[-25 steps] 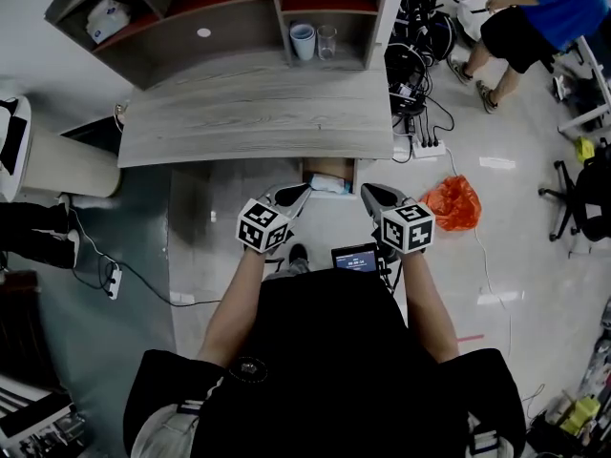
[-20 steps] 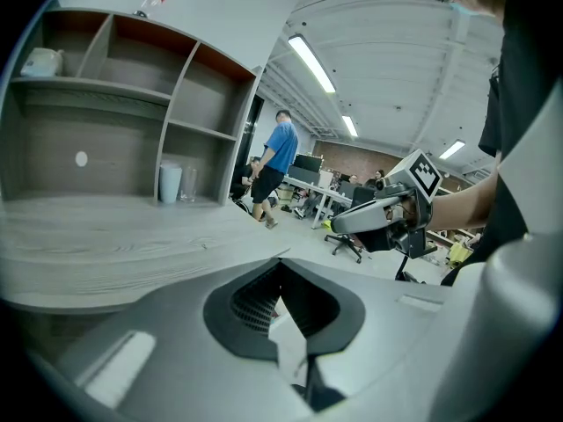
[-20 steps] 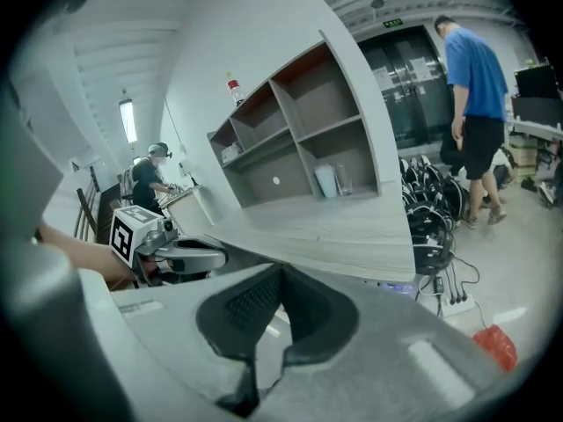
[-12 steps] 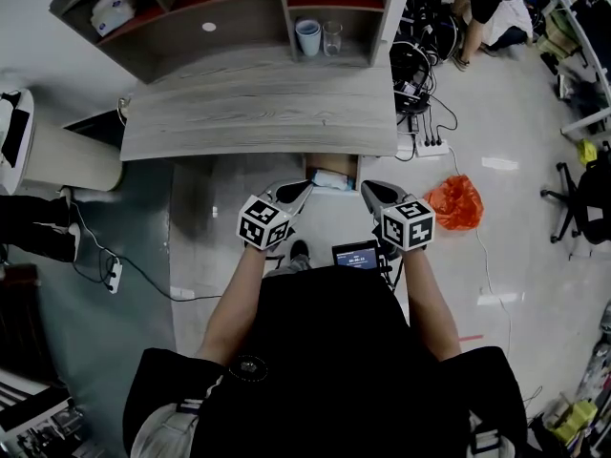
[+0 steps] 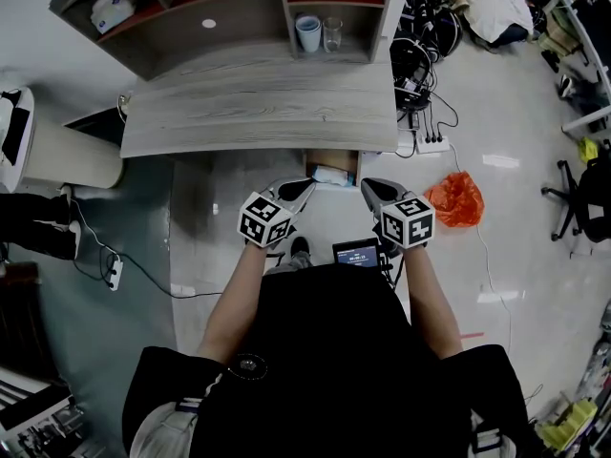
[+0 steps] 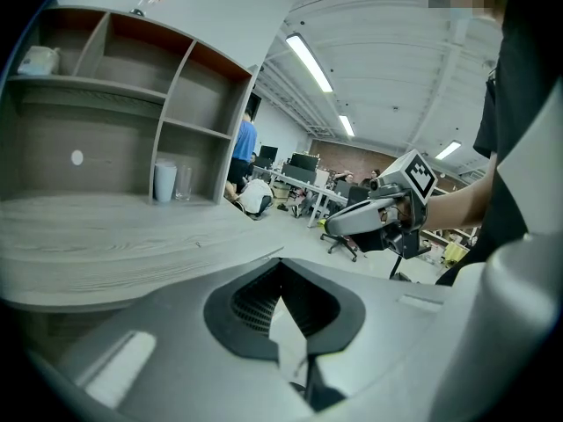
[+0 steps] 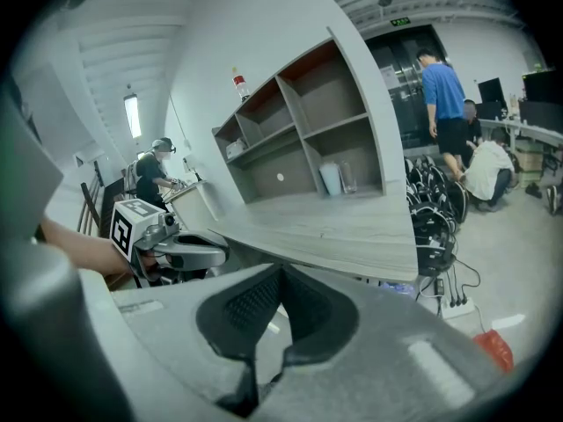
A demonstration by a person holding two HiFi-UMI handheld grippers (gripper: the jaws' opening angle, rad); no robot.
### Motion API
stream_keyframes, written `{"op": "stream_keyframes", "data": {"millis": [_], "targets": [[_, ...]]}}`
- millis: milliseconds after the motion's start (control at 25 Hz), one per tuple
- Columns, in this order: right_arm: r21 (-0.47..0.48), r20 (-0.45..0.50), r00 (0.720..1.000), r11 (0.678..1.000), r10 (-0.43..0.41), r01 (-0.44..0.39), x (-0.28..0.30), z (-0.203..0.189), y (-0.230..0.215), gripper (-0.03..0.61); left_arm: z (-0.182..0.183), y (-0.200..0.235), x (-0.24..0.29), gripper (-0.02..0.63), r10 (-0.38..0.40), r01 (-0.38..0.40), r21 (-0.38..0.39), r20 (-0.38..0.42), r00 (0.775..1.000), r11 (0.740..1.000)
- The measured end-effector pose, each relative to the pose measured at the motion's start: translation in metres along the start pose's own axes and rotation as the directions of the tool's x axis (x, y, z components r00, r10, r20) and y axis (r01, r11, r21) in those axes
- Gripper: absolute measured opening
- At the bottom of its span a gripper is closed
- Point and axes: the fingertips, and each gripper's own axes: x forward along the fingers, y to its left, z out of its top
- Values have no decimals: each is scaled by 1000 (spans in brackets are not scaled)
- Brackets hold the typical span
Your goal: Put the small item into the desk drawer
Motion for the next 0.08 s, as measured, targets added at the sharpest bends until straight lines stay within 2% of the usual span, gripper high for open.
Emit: {"op": "stream_keyframes", "data": {"millis": [80], "targets": [[-1,-3,1000,1000,-1,1,0,-1,0,-1,0,-1,0,-6,-3,3,3,-3,1000,1000]]}}
